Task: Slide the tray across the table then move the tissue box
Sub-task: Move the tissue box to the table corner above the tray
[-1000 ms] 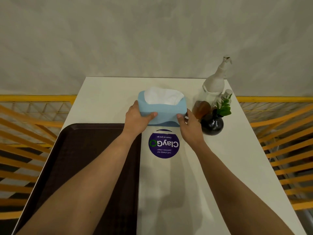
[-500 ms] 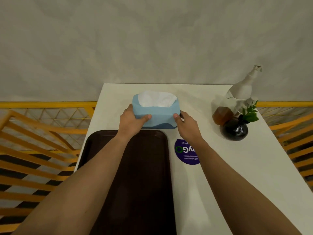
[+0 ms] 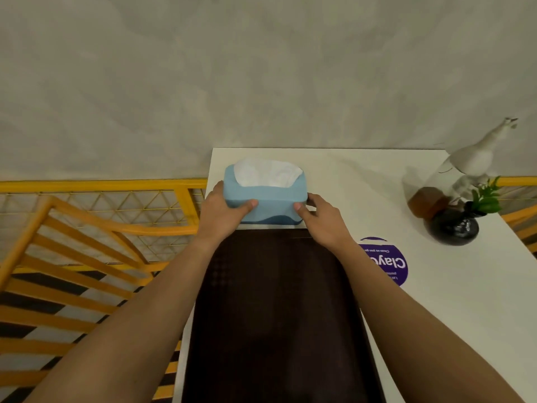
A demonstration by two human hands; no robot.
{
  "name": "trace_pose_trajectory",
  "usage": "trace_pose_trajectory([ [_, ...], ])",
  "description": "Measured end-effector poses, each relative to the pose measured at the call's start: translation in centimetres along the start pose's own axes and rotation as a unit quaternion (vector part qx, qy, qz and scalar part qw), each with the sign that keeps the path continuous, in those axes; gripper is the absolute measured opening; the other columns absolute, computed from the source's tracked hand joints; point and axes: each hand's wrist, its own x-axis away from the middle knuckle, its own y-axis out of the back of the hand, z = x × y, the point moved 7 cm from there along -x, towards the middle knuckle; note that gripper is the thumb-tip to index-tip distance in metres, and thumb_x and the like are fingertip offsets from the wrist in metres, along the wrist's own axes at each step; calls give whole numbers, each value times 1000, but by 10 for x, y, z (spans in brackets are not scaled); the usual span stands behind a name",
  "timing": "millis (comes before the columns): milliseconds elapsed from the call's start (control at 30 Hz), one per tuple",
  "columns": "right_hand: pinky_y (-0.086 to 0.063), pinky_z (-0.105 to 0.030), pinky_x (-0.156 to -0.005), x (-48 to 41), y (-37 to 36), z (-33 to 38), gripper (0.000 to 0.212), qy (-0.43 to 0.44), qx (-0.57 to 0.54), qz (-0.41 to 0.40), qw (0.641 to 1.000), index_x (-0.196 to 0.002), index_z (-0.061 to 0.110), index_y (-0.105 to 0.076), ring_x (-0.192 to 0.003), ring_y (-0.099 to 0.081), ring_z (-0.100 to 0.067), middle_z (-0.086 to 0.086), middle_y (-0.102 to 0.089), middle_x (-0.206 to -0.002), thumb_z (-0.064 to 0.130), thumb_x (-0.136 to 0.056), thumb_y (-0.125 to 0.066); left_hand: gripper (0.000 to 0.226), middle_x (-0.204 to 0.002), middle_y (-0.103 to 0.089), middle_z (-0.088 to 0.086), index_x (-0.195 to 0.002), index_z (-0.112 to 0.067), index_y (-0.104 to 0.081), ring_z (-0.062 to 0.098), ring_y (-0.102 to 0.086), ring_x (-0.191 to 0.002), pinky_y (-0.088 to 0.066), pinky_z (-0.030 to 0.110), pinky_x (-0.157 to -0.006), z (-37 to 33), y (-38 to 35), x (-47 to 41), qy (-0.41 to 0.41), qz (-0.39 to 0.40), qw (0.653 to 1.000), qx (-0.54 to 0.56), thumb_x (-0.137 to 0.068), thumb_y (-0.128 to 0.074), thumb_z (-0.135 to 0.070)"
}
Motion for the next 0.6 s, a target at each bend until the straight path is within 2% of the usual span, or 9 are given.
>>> trace_pose_trajectory([
  [100,-42,-29,-98,3,-14,12,64,15,18,8,1000,-152,18,-39,-126,-58,-24,-5,-51,-150,52,-100,-51,78,-127,-56,4,-138,-18,-48,22,-53,-118,-50,36,-94,8,18,1,-18,-14,999,-33,-76,-84,-48],
  [200,-36,-44,-114,7,-21,22,74,34,46,-20,998,-159,20,-22,-139,-44,-28,-7,-36,-160,52,-100,-53,88,-143,-44,8,-150,-18,-37,24,-42,-130,-45,36,-103,10,27,7,-71,-30,994,-80,-80,-81,-47],
  [233,-34,-45,-115,8,-24,24,75,42,53,-28,997,-160,21,-18,-140,-42,-28,-7,-35,-160,52,-100,-52,87,-150,-39,10,-153,-18,-35,26,-39,-136,-44,40,-108,12,27,9,-78,-26,992,-96,-83,-78,-48],
  [300,-36,-39,-110,8,-32,26,73,55,67,-22,996,-160,25,-15,-137,-45,-28,-7,-38,-158,52,-102,-49,80,-156,-35,11,-155,-20,-34,30,-37,-141,-41,45,-112,19,26,10,-71,-9,991,-109,-90,-71,-49],
  [367,-39,-37,-106,5,-39,25,71,60,80,-10,995,-161,27,-11,-132,-50,-29,-8,-43,-155,51,-103,-44,73,-153,-41,11,-155,-21,-36,31,-41,-139,-40,46,-112,26,25,7,-63,-4,993,-104,-94,-66,-48],
  [500,-43,-39,-103,-10,-46,21,70,54,95,-17,994,-160,32,-3,-129,-53,-28,-7,-46,-152,54,-104,-39,69,-151,-47,12,-156,-25,-35,30,-46,-137,-42,48,-112,35,26,-7,-66,-15,994,-88,-96,-63,-45],
  [600,-43,-41,-103,-27,-50,20,72,45,88,-19,995,-160,33,0,-129,-54,-28,-5,-46,-153,55,-104,-38,71,-148,-48,12,-159,-31,-26,28,-49,-133,-46,49,-109,42,23,-26,-77,-2,991,-110,-98,-60,-43],
])
